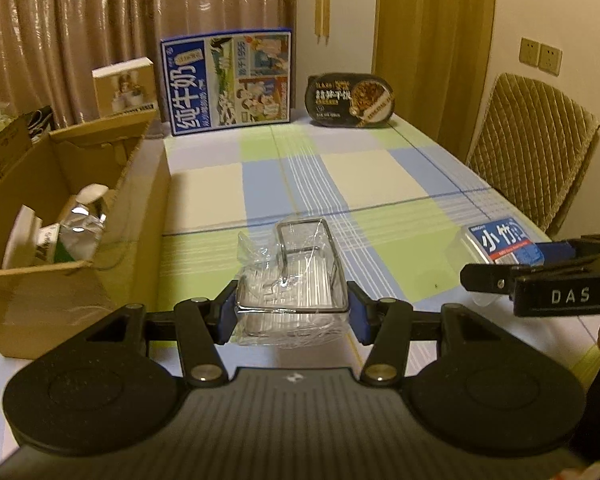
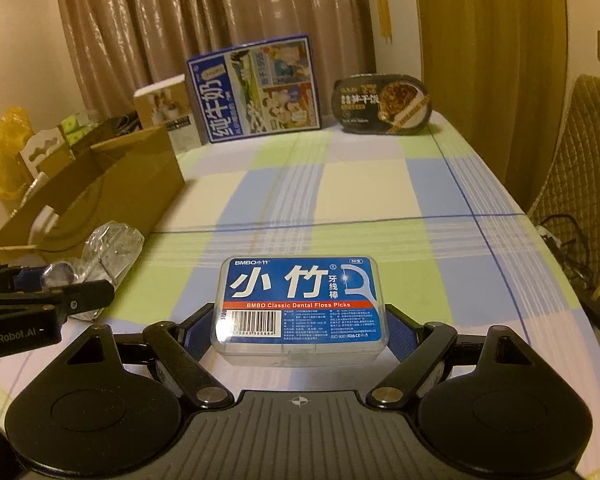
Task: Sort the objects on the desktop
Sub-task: 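Carry the wire rack bag and floss box over the cardboard box with both tools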
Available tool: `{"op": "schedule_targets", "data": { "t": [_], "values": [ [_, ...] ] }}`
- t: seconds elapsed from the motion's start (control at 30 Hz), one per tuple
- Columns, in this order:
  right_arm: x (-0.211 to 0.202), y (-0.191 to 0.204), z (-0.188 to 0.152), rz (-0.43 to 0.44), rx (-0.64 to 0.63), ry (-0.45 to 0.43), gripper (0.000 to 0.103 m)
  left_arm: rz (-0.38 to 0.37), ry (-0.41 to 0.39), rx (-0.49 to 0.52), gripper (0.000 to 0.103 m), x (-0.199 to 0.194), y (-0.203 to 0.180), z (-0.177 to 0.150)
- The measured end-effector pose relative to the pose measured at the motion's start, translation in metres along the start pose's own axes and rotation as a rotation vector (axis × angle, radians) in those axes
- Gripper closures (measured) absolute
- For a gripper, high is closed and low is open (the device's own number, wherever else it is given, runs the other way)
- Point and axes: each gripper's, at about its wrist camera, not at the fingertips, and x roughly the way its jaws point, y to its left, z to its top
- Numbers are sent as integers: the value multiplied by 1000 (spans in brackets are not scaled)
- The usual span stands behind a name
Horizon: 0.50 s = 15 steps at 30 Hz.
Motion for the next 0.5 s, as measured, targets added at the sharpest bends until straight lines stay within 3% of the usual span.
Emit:
{"op": "schedule_targets", "data": {
  "t": [0.5],
  "values": [
    [-12, 49, 22, 96, -45, -42, 20, 54, -53, -46, 54, -51, 26, 10]
  ]
}}
